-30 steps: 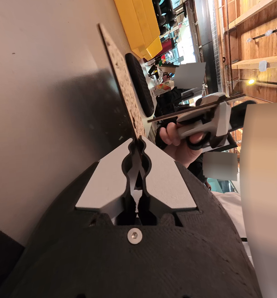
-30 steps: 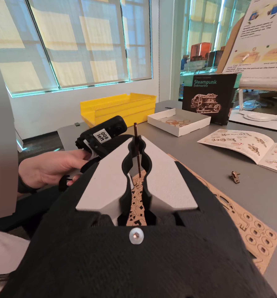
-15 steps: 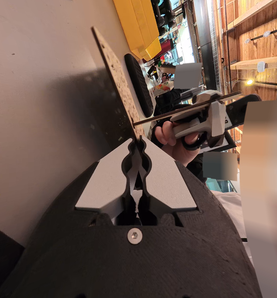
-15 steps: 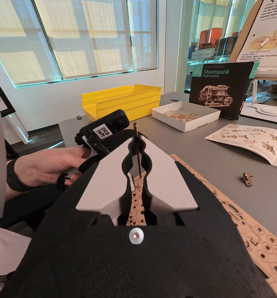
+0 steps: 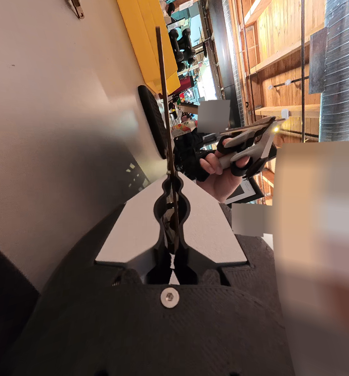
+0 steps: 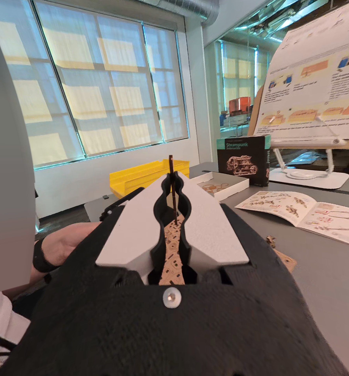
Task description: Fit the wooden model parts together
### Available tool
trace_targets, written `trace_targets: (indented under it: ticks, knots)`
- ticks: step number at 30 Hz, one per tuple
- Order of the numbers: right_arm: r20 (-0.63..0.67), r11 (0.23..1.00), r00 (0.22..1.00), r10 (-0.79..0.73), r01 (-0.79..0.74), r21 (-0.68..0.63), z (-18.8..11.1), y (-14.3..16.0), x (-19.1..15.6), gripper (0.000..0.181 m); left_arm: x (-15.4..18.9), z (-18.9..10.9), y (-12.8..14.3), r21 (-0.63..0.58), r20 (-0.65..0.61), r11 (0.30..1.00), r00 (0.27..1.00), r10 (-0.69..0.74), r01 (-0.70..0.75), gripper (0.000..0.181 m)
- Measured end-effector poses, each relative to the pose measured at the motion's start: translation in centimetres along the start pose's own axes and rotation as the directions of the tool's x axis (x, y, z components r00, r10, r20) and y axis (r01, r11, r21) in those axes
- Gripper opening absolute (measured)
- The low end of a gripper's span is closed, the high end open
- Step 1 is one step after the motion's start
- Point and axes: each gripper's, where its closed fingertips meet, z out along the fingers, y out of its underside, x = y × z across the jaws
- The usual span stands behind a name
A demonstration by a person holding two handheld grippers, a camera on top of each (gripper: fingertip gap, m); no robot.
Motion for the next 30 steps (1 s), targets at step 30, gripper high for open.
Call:
trace_targets:
  ticks: [30]
  knots:
    - [-0.054, 0.998, 0.998, 0.023, -0.02, 0.066, -3.3, -1.2, 2.1, 0.002, 2.2, -3.6, -2.6, 0.089, 0.157, 0.969, 0.964, 0.215, -0.231, 0.0]
